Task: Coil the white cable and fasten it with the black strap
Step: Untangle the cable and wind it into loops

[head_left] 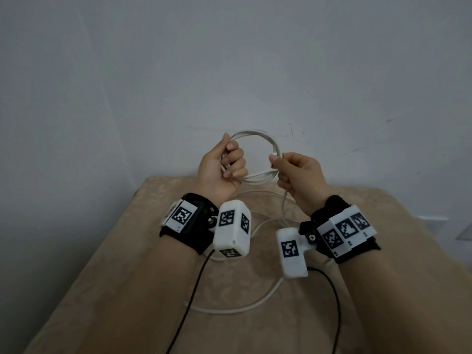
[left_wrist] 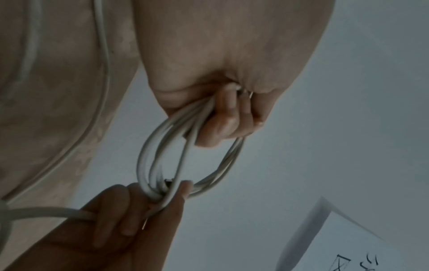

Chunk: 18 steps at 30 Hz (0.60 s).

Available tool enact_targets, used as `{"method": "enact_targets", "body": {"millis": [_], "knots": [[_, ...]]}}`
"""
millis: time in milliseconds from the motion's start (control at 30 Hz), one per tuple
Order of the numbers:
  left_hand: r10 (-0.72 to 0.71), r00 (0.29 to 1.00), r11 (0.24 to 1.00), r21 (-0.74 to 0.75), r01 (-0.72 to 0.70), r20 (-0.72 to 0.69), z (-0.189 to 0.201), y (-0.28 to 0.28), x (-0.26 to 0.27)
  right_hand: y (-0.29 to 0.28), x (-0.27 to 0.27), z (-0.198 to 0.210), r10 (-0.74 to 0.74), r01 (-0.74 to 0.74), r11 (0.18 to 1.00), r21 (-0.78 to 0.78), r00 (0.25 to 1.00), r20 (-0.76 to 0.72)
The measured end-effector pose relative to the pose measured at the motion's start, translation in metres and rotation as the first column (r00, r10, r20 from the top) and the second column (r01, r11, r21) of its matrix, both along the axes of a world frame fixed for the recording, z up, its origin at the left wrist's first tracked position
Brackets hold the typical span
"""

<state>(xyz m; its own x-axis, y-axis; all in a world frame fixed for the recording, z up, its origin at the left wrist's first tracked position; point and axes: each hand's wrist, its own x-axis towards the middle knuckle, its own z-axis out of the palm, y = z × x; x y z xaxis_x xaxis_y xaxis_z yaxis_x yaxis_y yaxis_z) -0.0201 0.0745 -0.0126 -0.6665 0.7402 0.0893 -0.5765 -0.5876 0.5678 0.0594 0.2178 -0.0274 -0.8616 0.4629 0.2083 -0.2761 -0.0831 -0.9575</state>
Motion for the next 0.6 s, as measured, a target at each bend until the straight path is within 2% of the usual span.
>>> {"method": "enact_targets", "body": {"millis": [200,367,600], "knots": [[0.068,0.998,0.997,0.024,-0.068,0.000,0.005,-0.008,-0.002,0.000,0.004,0.002,0.062,-0.072,0.984,0.162,0.996,0.069],[0.147,0.989,0.986,0.072,-0.148,0.021,0.008,-0.018,-0.011,0.006,0.012,0.002,0.077,-0.146,0.921,0.360,0.977,0.199],[0.232,0.972,0.968,0.096,-0.234,0.031,0.012,-0.039,-0.025,0.035,0.022,0.007,-0.013,-0.054,0.887,0.459,0.990,0.142]]}}
